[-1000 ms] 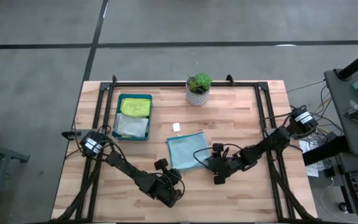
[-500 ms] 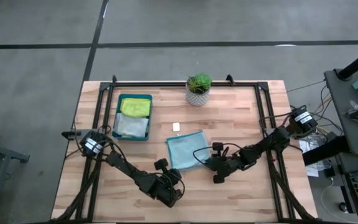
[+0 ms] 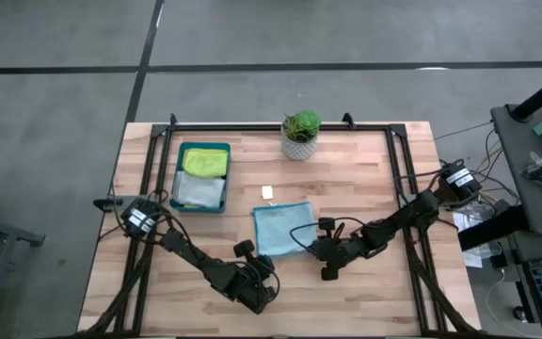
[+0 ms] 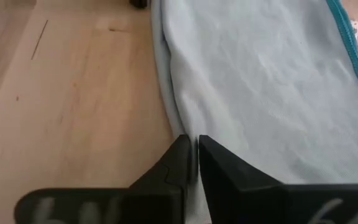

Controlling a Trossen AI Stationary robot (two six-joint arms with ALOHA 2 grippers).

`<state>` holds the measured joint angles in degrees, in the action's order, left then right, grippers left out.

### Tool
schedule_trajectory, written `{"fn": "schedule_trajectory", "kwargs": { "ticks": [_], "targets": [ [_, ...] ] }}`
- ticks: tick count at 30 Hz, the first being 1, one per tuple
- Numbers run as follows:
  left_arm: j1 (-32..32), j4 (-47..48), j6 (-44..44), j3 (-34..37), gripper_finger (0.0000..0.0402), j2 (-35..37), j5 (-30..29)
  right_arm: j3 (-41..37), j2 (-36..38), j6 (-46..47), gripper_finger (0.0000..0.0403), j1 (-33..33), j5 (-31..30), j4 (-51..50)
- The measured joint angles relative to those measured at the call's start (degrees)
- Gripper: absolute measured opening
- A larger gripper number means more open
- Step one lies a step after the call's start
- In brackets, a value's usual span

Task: Fold microfiber towels
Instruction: Fold the blue towel

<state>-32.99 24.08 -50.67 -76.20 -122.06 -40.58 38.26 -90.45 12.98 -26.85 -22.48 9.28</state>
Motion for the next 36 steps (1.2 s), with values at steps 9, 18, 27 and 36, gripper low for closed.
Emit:
{"fn": "schedule_trajectory", "kwargs": {
  "ticks": [9,18,27,36],
  "targets": [
    [-0.02,-0.07,0.07,-0.04,0.0,0.56,0.49,-0.04,0.0,0.07,0.0038,0.0,0.0,-0.02],
    [-0.03,1.18,-0.08,0.31,0.0,1.83,2.29,-0.06,0.14,-0.13,0.0009,-0.04,-0.04,-0.42],
    [0.02,0.74,-3.0,1.44,0.0,2.1,3.12,-0.11,1.82,-0.38,0.0008,-1.56,0.24,-4.06],
    [0.02,0.93,-2.96,1.13,0.0,2.1,3.43,-0.13,1.28,0.54,0.0008,-1.64,0.46,-5.95]
  ]
}}
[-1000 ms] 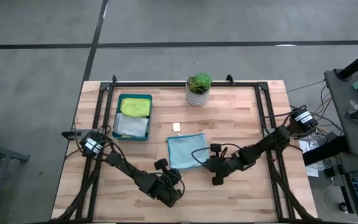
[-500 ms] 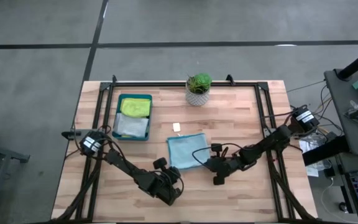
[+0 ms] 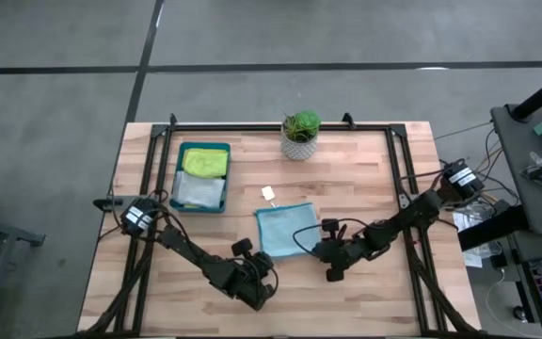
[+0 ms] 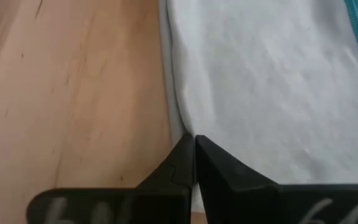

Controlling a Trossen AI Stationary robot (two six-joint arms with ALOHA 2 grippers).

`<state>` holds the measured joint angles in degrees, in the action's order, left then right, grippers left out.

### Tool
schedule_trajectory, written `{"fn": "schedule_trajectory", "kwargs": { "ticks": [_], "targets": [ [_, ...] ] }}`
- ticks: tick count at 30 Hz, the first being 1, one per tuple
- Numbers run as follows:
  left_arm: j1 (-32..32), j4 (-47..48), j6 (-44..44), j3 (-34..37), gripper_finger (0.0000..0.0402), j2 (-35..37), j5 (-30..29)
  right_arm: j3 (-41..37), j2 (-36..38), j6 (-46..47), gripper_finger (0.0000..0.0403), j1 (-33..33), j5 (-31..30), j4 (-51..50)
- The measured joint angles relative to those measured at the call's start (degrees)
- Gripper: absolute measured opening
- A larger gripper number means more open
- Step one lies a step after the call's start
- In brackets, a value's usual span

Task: Fold microfiber towels
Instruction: Fold the blue towel

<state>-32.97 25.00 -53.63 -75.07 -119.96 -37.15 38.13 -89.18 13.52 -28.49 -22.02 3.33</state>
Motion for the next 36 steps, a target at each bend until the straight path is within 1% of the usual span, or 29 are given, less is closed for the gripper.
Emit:
{"fn": "schedule_trajectory", "kwargs": {
  "ticks": [6,9,13,16,18,20,23,29,36],
  "targets": [
    [-0.05,1.01,4.79,-0.92,0.0,2.08,3.1,0.0,-0.27,0.78,0.0016,0.0,2.48,0.4],
    [-0.24,0.43,6.89,-1.16,0.0,4.39,4.59,0.0,-0.27,1.58,0.0036,0.0,2.6,0.38],
    [-0.1,0.38,8.43,-1.16,0.0,6.72,4.66,-0.02,-0.14,3.05,0.0073,0.0,3.04,0.01],
    [-0.02,-0.03,10.11,-1.16,0.0,8.29,2.89,0.02,0.56,3.76,0.0101,0.0,3.64,-0.67],
    [0.24,-0.38,10.99,-1.16,0.0,8.44,0.4,0.41,1.37,3.98,0.0117,0.02,5.38,-1.05],
    [0.86,-0.4,11.05,-0.55,0.0,8.35,-1.48,0.84,2.12,3.92,0.0131,0.0,5.67,-1.94],
    [2.1,-0.65,10.54,0.51,0.0,7.54,-2.16,0.96,3.68,3.67,0.0147,0.0,5.78,-2.04],
    [3.21,-1.46,10.48,2.84,0.0,6.69,-2.05,1.0,7.81,6.74,0.0162,1.31,5.75,-4.2],
    [3.28,-6.98,10.37,7.14,0.0,6.69,-0.27,0.94,13.56,11.53,0.0164,5.0,5.56,-11.52]
  ]
}}
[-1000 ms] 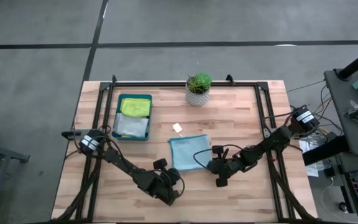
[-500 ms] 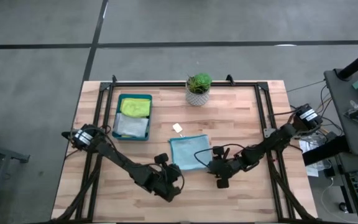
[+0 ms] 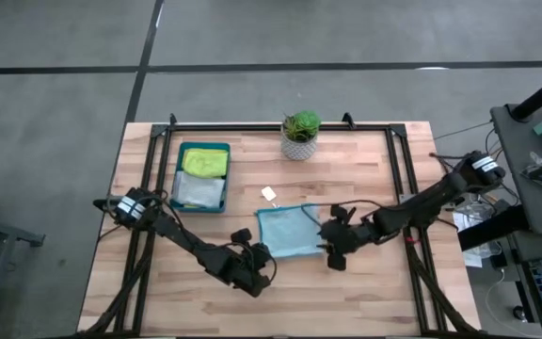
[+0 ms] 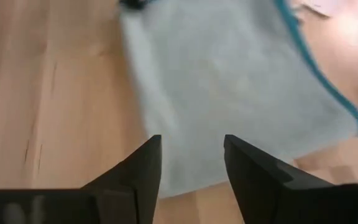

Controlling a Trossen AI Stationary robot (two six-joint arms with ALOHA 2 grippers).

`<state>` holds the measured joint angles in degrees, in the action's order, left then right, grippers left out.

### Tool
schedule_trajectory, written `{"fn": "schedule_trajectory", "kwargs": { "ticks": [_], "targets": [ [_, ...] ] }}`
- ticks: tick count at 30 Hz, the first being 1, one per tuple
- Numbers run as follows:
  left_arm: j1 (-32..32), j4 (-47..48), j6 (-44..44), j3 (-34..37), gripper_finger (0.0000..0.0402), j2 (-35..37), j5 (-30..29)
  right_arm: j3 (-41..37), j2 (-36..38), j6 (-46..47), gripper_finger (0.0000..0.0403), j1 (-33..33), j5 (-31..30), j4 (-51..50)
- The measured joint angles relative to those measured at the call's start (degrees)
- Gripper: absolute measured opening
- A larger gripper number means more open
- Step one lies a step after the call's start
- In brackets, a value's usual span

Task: Fold microfiber towels
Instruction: Fold the blue towel

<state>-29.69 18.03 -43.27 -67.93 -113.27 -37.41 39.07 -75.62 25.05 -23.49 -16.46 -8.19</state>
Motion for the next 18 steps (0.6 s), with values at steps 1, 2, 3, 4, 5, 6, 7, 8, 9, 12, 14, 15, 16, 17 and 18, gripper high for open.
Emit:
{"fn": "schedule_trajectory", "kwargs": {
  "ticks": [1,2,3,4,5,6,7,8,9,12,14,15,16,17,18],
  "targets": [
    [0.0,-0.08,0.0,0.33,0.0,0.0,0.08,0.0,0.94,1.32,0.0164,0.87,0.03,-0.85],
    [0.0,-0.3,0.09,0.56,0.0,0.0,0.14,-0.01,1.61,2.39,0.0164,1.79,0.0,-2.11],
    [0.0,-0.48,0.15,0.62,0.0,0.0,0.28,-0.02,2.15,3.27,0.0164,2.67,-0.06,-2.68],
    [0.0,-0.58,0.35,0.62,0.0,0.08,0.29,0.0,2.82,4.34,0.0164,3.53,-0.03,-2.95],
    [0.02,-0.51,0.7,0.62,0.0,0.33,0.29,-0.01,3.32,5.17,0.0164,4.3,0.08,-3.73],
    [0.05,-0.59,1.27,0.64,0.0,0.49,0.29,-0.06,3.57,5.77,0.0164,5.15,0.57,-4.36],
    [0.09,-0.77,1.77,0.66,0.0,0.72,0.29,-0.09,3.86,6.58,0.0164,5.96,1.44,-4.32],
    [0.12,-0.6,2.15,0.73,0.0,0.9,0.29,-0.09,4.1,7.31,0.0164,6.76,2.57,-4.29],
    [0.21,-0.41,2.51,0.75,0.0,0.99,0.27,-0.09,4.18,8.31,0.0164,7.55,3.56,-4.49],
    [0.22,-0.29,2.73,0.75,0.0,1.27,0.27,-0.09,4.12,10.8,0.0164,9.81,6.12,-4.84],
    [0.22,-0.5,2.81,0.75,0.0,1.38,0.27,-0.12,3.93,13.15,0.0164,11.06,7.94,-5.55],
    [0.22,-0.42,3.19,0.75,0.0,1.4,0.27,-0.17,3.71,14.19,0.0164,11.5,8.81,-5.49],
    [0.22,-0.45,3.29,0.73,0.0,1.4,0.27,-0.22,3.52,15.09,0.0164,11.86,9.35,-5.45],
    [0.22,-0.49,3.41,0.71,0.0,1.4,0.27,-0.31,3.39,16.17,0.0164,12.14,9.42,-5.83],
    [0.29,-0.47,3.45,0.72,0.0,1.42,0.27,-0.37,3.14,17.07,0.0164,12.37,9.41,-6.55]
  ]
}}
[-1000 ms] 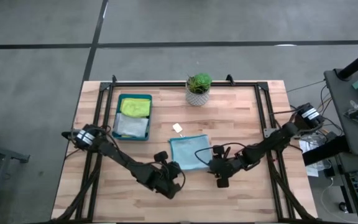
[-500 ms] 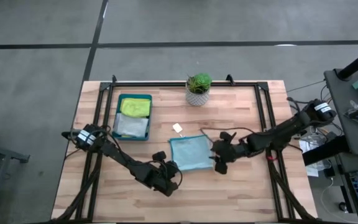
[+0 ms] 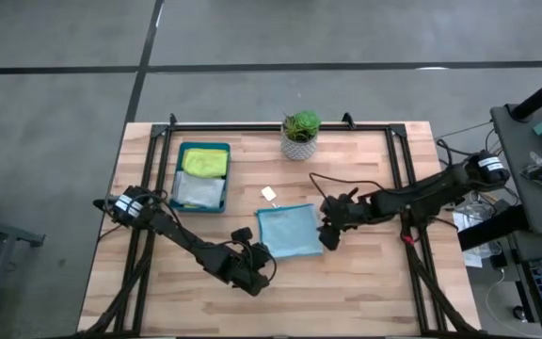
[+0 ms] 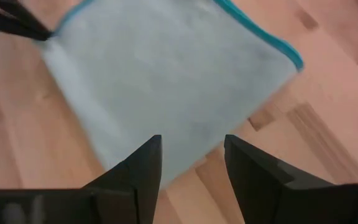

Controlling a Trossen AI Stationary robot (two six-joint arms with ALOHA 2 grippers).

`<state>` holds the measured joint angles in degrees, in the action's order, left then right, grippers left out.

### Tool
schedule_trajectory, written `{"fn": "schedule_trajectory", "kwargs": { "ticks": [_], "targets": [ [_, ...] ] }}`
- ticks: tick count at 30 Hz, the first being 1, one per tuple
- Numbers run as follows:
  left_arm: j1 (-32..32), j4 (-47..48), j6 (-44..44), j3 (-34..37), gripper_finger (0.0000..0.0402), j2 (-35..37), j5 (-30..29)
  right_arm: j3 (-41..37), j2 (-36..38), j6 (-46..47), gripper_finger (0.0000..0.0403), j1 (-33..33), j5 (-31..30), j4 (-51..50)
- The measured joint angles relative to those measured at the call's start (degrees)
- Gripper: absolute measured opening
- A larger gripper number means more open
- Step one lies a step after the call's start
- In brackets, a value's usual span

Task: Fold microfiber towels
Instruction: Fold the blue towel

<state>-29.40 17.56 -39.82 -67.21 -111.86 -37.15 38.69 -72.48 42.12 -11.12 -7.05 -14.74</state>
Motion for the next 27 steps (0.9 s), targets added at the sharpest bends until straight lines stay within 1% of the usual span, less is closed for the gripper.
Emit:
{"fn": "schedule_trajectory", "kwargs": {
  "ticks": [8,14,27],
  "targets": [
    [0.19,0.05,0.18,0.1,0.0,0.02,0.0,-2.11,-0.47,4.32,0.0164,0.64,-0.44,-0.23],
    [0.19,0.04,0.16,0.1,0.0,0.02,-0.02,-4.67,-0.46,6.87,0.0164,0.66,-2.12,2.75],
    [0.19,0.02,0.13,0.1,0.0,0.02,-0.04,-14.13,-1.34,11.37,0.0164,0.66,-2.17,20.62]
  ]
}}
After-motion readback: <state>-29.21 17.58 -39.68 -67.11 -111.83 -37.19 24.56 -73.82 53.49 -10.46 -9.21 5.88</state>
